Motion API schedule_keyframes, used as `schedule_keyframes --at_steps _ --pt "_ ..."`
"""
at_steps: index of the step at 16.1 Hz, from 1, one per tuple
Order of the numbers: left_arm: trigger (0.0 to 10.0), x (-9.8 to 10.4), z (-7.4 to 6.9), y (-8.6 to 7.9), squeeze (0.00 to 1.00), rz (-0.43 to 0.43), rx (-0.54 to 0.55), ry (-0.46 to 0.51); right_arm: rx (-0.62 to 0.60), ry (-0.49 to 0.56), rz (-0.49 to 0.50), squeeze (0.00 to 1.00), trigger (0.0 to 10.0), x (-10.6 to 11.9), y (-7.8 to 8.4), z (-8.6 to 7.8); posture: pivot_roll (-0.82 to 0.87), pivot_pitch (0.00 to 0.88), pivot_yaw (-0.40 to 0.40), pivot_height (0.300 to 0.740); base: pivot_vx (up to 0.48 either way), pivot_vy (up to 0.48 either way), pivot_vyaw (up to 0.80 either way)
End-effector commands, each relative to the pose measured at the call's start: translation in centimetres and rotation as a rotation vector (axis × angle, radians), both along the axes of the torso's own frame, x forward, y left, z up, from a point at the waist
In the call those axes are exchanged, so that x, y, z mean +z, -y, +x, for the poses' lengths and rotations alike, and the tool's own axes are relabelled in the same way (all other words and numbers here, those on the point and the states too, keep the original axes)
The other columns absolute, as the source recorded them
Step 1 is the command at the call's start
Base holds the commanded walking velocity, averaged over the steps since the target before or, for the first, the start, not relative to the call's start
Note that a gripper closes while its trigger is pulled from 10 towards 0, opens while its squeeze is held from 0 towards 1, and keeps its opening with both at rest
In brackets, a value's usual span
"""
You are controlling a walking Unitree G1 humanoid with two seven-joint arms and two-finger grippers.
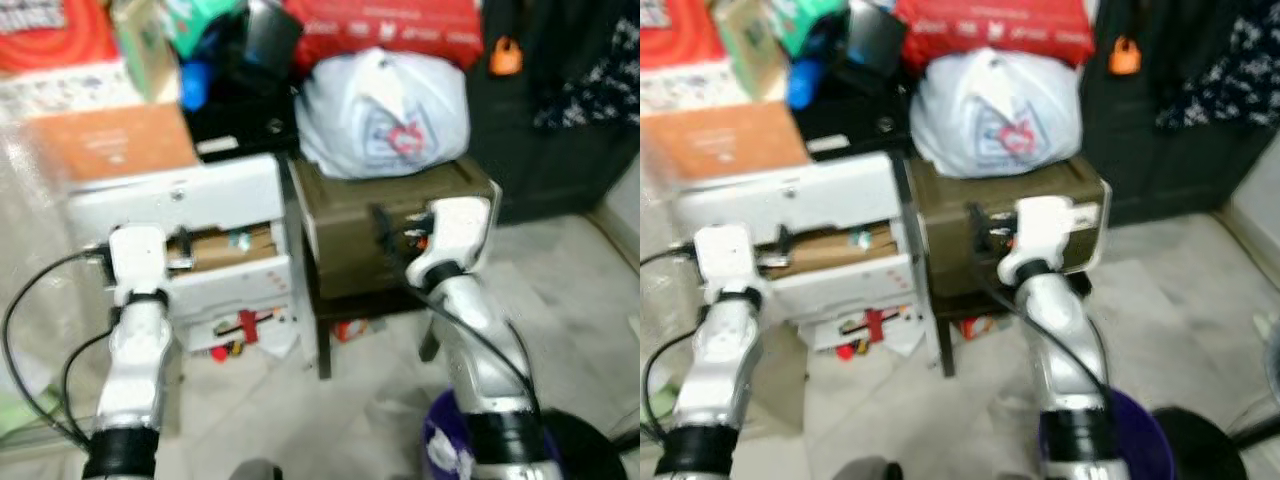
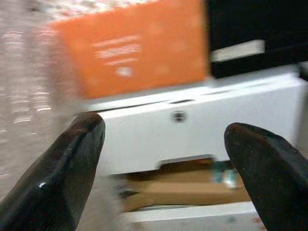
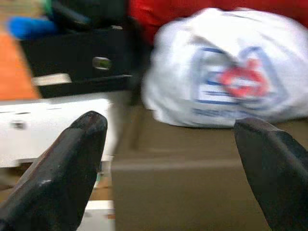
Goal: Clean up the room
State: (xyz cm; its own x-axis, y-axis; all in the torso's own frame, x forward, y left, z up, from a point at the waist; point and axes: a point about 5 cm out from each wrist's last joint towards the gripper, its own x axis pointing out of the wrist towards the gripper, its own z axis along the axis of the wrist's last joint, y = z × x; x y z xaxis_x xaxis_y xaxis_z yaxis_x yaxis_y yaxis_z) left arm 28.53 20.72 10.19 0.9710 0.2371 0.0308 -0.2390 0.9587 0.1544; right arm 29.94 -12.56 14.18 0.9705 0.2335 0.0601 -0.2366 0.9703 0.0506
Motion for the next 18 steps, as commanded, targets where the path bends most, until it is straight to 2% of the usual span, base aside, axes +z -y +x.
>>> schedule_keyframes --at_steps 1,4,6,8,11,15,18 --pt "10.0 0.3 0.2 0.3 0.00 -0.001 -0.015 0.004 -0.020 0.010 -0.012 0.00 10.0 0.3 0.7 0.1 -0.15 0.000 0.045 0.740 0.000 0.000 0.80" --pt "10.0 0.3 0.1 0.4 0.00 -0.011 -0.021 -0.002 -0.028 0.009 -0.007 0.00 10.0 0.2 0.9 -0.1 -0.15 0.000 0.048 0.740 0.000 0.000 0.78" --pt "10.0 0.2 -0.1 0.5 0.00 -0.028 -0.029 -0.011 -0.036 -0.001 0.033 0.00 10.0 0.0 0.9 -0.5 -0.15 0.000 0.049 0.740 0.000 0.000 0.00" --pt "10.0 -0.2 0.1 1.5 0.00 -0.095 -0.047 -0.026 -0.033 -0.013 0.023 0.00 10.0 -0.2 0.7 -0.6 -0.15 0.000 0.047 0.740 0.000 0.000 0.00" --pt "10.0 0.0 0.0 2.5 0.00 -0.094 -0.090 -0.027 -0.037 -0.020 0.028 0.00 10.0 -0.2 0.7 -0.6 -0.15 0.000 0.048 0.740 0.000 0.000 0.00" --pt "10.0 -0.8 -0.4 2.1 0.00 -0.113 -0.086 -0.078 -0.060 -0.055 0.032 0.00 10.0 -0.8 1.0 -0.8 -0.15 0.000 0.050 0.740 0.000 0.000 0.00" --pt "10.0 -0.5 -0.3 2.7 0.00 -0.111 -0.146 -0.066 -0.064 -0.054 0.033 0.00 10.0 -0.7 0.9 -0.7 -0.15 0.000 0.054 0.740 0.000 0.000 0.00"
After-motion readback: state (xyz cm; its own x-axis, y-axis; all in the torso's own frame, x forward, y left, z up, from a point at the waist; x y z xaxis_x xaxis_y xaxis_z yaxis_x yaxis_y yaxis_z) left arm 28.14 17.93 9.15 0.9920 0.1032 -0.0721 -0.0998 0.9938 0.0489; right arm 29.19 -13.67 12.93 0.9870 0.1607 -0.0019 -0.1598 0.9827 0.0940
